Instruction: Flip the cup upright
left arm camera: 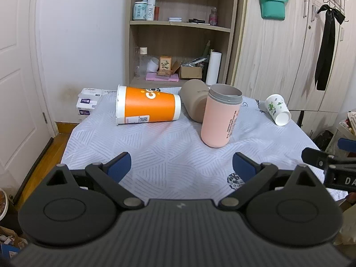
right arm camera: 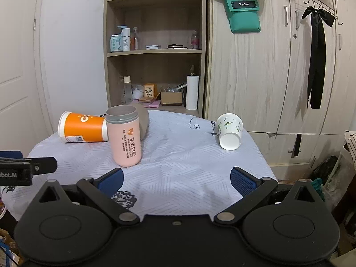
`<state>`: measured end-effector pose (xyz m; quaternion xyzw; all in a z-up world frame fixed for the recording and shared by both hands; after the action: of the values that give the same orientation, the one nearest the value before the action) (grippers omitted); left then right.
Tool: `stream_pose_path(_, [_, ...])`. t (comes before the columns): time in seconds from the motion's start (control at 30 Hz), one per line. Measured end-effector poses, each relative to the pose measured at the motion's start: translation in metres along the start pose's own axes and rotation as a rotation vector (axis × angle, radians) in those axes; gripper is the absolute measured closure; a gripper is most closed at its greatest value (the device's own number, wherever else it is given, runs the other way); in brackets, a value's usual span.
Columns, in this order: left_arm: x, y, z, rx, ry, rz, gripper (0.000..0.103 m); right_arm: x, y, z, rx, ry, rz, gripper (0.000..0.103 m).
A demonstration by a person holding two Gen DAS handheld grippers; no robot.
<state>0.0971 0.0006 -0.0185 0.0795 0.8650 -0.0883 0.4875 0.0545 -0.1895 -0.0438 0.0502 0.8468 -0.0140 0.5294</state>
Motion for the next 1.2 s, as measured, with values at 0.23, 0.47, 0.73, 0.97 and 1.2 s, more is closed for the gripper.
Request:
stream_pose_path(0.23, [0.002, 0.004, 0.000, -0.021, 0.020, -0.012, 0.001, 0.000, 0.001, -0.001, 0.012, -0.001, 0.006, 0.000])
stream_pose_path(0.47, [0.005, 0.002, 0.002, -0.050, 0.032, 0.008, 0.000, 0.001, 0.001, -0.001, 0.029, 0.007, -0.001, 0.000])
stream_pose_path(0.73, [0.007, 0.002, 0.003, -0.061, 0.041, 0.001, 0.000, 0.002, 0.000, 0.002, 0.041, 0.013, 0.010, 0.000])
stream_pose_path(0.97, [0.008, 0.010, 0.003, -0.075, 0.043, -0.033, 0.000, 0.000, 0.002, 0.001, 0.047, 0.011, 0.011, 0.000])
stream_pose_path(1.2, [0.010, 0.011, 0.004, -0.102, 0.056, -0.017, 0.000, 0.001, 0.001, 0.001, 0.052, 0.011, 0.021, 0.000])
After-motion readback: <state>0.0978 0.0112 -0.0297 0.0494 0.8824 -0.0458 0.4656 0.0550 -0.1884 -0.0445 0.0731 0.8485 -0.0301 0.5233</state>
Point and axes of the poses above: each gripper's, at about its wrist camera, not at the fingertips, and z roughly the way its jaws point, y to its left, x to its underside, the point moved 8 cm from there along z, roughly the way its jaws point
